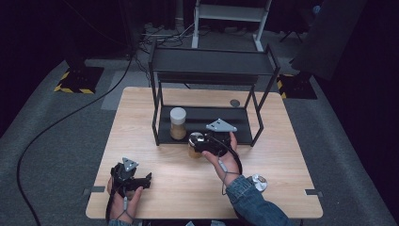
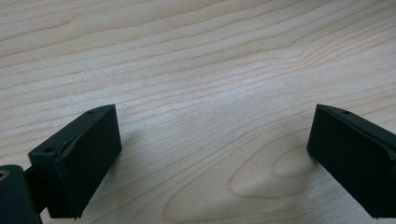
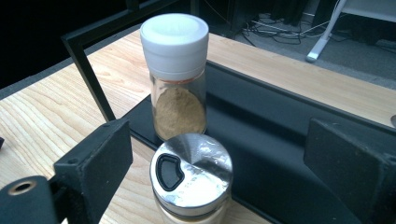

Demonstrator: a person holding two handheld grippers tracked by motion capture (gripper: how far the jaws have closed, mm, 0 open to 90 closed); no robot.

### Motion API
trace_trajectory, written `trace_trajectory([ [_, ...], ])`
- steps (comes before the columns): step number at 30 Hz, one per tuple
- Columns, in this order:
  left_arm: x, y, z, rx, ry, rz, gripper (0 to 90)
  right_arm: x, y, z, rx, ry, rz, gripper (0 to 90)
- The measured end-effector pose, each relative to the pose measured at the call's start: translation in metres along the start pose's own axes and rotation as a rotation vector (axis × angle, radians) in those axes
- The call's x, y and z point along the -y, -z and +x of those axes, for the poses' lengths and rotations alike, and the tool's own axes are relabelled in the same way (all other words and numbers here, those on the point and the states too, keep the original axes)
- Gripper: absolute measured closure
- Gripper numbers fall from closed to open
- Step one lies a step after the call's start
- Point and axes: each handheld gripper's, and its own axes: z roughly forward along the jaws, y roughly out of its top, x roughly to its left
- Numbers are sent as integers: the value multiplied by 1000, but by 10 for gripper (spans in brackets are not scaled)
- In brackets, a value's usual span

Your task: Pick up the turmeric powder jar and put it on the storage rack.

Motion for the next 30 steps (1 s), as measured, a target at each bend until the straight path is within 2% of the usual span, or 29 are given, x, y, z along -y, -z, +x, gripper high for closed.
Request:
trace_trajectory([
  [10, 0, 0, 0, 0, 0, 0, 28, 9, -17, 6, -6, -1, 20, 93],
  [19, 0, 0, 0, 0, -1, 0, 28, 16, -30, 6, -17, 2, 50, 113],
  [25, 0, 0, 0, 0, 0, 0, 28, 23, -37, 5, -23, -17, 67, 130],
  [30, 0, 0, 0, 0, 0, 0, 28, 29, -43, 4, -31, -15, 80, 153],
])
